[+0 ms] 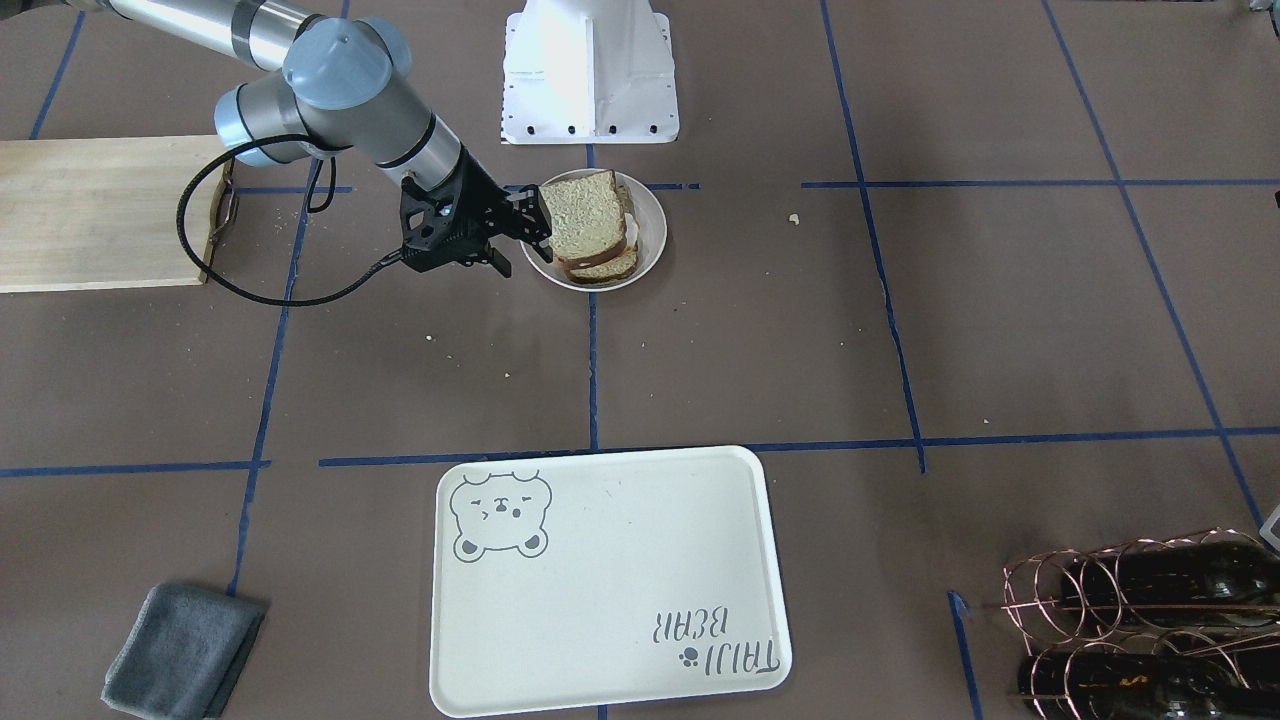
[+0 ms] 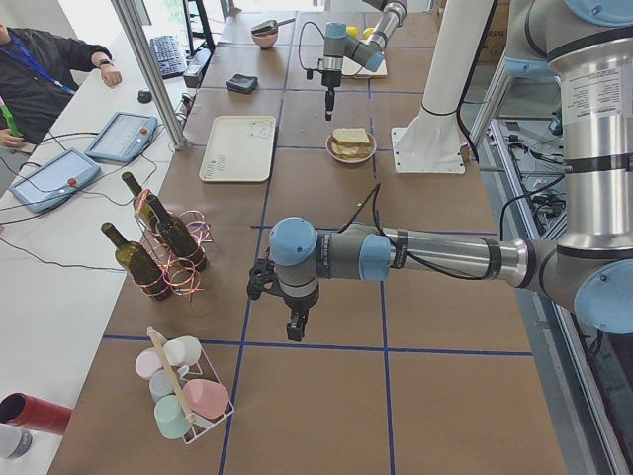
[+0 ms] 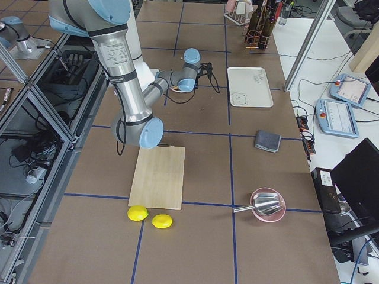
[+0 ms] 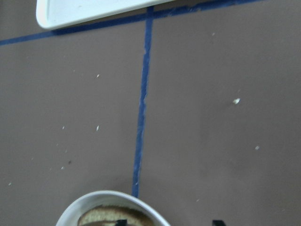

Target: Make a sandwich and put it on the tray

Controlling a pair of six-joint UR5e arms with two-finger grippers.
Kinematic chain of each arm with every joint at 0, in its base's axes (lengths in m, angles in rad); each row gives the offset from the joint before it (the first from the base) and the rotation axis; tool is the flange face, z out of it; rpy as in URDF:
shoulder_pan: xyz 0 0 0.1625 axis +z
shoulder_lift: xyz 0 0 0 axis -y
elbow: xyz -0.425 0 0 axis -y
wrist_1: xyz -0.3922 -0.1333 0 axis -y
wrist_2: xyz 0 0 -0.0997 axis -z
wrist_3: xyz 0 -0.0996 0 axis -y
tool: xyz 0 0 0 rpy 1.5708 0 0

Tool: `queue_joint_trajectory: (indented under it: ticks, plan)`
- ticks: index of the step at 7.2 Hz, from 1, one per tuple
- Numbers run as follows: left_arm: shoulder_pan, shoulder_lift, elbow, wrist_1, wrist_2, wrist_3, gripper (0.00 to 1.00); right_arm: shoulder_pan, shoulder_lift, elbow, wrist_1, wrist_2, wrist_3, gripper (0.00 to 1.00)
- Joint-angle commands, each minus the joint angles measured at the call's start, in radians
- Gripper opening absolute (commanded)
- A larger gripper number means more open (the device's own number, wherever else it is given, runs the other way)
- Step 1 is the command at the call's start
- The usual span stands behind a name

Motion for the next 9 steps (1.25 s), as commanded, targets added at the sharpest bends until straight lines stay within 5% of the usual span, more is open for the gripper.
queue_joint_trajectory:
  ticks: [1,4,6,7,9]
  plan:
    - [0.005,-0.007,-0.024,-0.002,0.003,0.001,1.0,0.153,0.011,0.004,-0.184,0.084,-0.147,1.0]
    - [0.041,-0.057,-0.046,-0.004,0.012,-0.007,1.0,0.369,-0.034,0.013,-0.377,0.198,-0.542,1.0]
    - [0.038,-0.106,-0.083,-0.045,0.004,-0.004,1.0,0.529,-0.196,0.033,-0.392,0.259,-0.87,1.0]
    - [0.032,-0.216,-0.039,-0.171,0.004,-0.03,1.0,0.625,-0.279,0.041,-0.393,0.291,-1.022,1.0]
    - [0.043,-0.223,-0.037,-0.228,-0.029,-0.065,1.0,0.779,-0.459,0.038,-0.399,0.308,-1.318,1.0]
